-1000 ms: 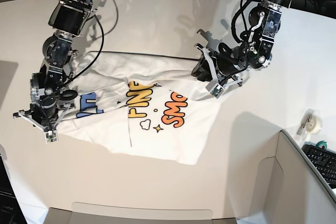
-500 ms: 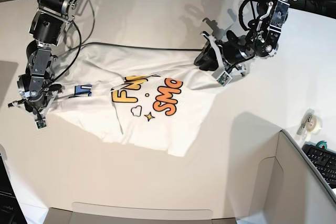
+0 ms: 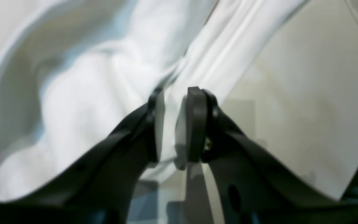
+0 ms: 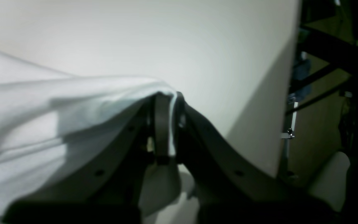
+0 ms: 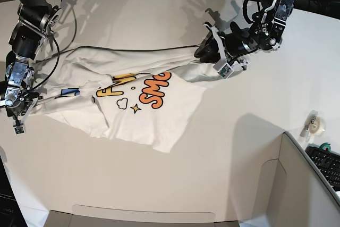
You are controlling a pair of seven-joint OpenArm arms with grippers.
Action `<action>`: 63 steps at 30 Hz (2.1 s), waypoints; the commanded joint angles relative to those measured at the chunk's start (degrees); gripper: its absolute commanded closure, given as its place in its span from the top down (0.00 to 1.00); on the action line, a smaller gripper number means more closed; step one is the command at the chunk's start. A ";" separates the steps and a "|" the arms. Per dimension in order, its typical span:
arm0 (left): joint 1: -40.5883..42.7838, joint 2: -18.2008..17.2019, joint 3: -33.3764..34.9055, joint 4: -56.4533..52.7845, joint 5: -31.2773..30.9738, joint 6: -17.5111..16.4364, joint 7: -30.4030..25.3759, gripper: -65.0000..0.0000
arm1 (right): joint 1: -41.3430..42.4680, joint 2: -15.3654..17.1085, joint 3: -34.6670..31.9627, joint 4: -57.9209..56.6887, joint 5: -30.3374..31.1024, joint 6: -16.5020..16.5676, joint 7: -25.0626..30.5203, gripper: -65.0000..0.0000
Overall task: Layout the t-shirt on the table in an organized manner, then fold the t-shirt properly
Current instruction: 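Pull the shirt apart with both grippers, right gripper dragging outward, then release the shirt and lower both grippers onto the fabric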
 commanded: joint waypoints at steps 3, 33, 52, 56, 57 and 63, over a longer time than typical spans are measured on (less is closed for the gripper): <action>1.27 -1.59 0.13 1.33 6.91 2.34 9.29 0.20 | 2.73 3.21 0.64 3.09 -3.51 -5.24 0.81 0.00; 6.10 -4.14 -3.83 13.28 6.91 2.34 10.00 0.20 | -4.39 0.66 -3.93 5.20 6.51 -4.80 0.37 0.48; 6.46 6.76 0.30 28.40 6.82 2.34 10.00 0.20 | -5.97 -4.70 -3.93 4.24 7.83 -4.72 0.54 0.00; 1.97 6.85 9.27 28.14 6.91 2.34 10.09 0.20 | -5.97 -7.78 -3.93 9.16 7.65 -4.72 0.28 0.00; 0.57 6.85 10.68 27.96 6.91 2.43 10.09 0.20 | -5.97 -8.48 -3.93 10.30 7.48 -4.72 0.28 0.00; -5.24 7.99 10.06 24.54 7.09 10.25 10.09 0.20 | -5.97 -9.98 -4.02 11.62 7.39 -4.80 0.28 0.00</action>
